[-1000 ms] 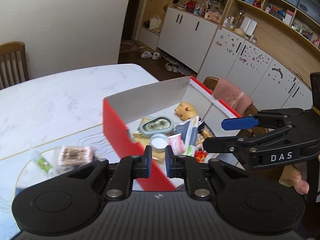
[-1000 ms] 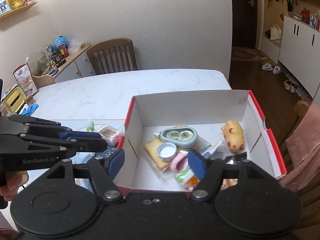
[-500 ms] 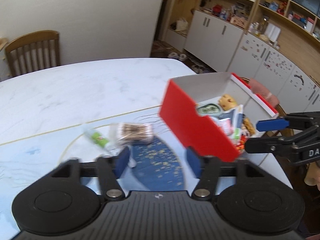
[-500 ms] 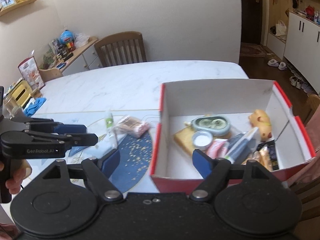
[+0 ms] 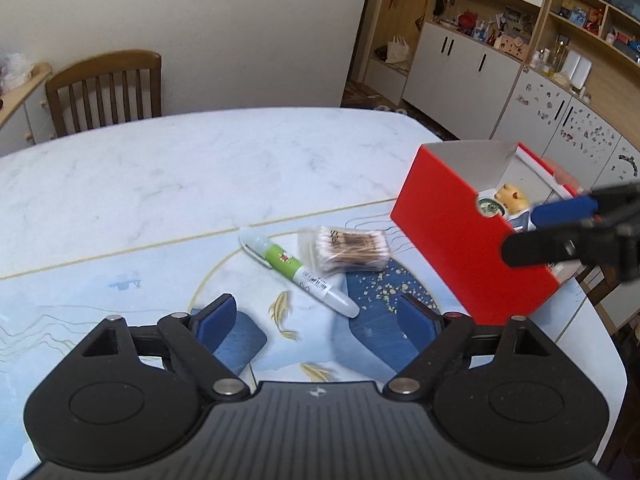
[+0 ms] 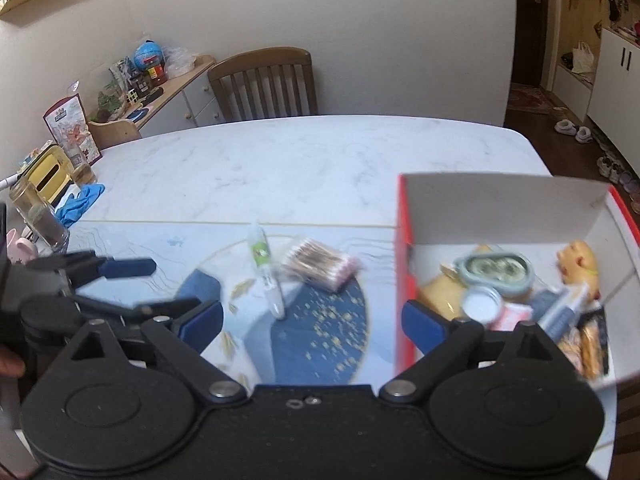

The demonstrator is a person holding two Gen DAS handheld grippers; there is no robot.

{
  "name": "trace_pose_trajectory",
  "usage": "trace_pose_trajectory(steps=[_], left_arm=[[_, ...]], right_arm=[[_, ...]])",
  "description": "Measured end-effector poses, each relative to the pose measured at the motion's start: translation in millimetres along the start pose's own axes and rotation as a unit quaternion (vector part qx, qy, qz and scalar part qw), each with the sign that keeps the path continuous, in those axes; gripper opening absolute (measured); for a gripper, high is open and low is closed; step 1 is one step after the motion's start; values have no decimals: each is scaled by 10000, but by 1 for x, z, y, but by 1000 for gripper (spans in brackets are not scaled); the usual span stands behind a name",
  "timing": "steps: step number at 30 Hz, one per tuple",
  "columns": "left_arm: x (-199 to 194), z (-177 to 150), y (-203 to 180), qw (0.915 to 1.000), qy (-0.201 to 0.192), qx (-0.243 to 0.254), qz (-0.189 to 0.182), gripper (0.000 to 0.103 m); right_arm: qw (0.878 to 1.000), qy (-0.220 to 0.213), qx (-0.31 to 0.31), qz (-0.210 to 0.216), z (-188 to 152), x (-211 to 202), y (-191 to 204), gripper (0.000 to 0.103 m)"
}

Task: Organize objects
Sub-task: 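Withdraw both tools from the box toward the glue stick and swabs, then grasp the green glue stick with the left tool while the right tool grasps the cotton swab bag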

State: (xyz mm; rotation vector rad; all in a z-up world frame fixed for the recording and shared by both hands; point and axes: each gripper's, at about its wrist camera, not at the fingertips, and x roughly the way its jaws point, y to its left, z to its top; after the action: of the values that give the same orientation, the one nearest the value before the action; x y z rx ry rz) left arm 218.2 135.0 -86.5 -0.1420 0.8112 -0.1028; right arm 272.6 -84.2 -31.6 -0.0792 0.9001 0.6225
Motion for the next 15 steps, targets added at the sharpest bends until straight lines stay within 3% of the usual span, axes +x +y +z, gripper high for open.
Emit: trace_pose_trajectory(steps=[4, 11, 15], left_arm=[[16, -2, 4, 9999, 84, -87, 113, 99], [43, -1, 0, 9991, 127, -168, 370, 100], [59, -1, -1, 9981, 175, -391, 439, 100]], right_arm=[[9997, 180, -176, 41, 20, 22, 11, 96], [9942, 603, -877, -124, 44, 66, 23, 96], [9851, 935, -1427, -191, 50, 89, 29, 96]])
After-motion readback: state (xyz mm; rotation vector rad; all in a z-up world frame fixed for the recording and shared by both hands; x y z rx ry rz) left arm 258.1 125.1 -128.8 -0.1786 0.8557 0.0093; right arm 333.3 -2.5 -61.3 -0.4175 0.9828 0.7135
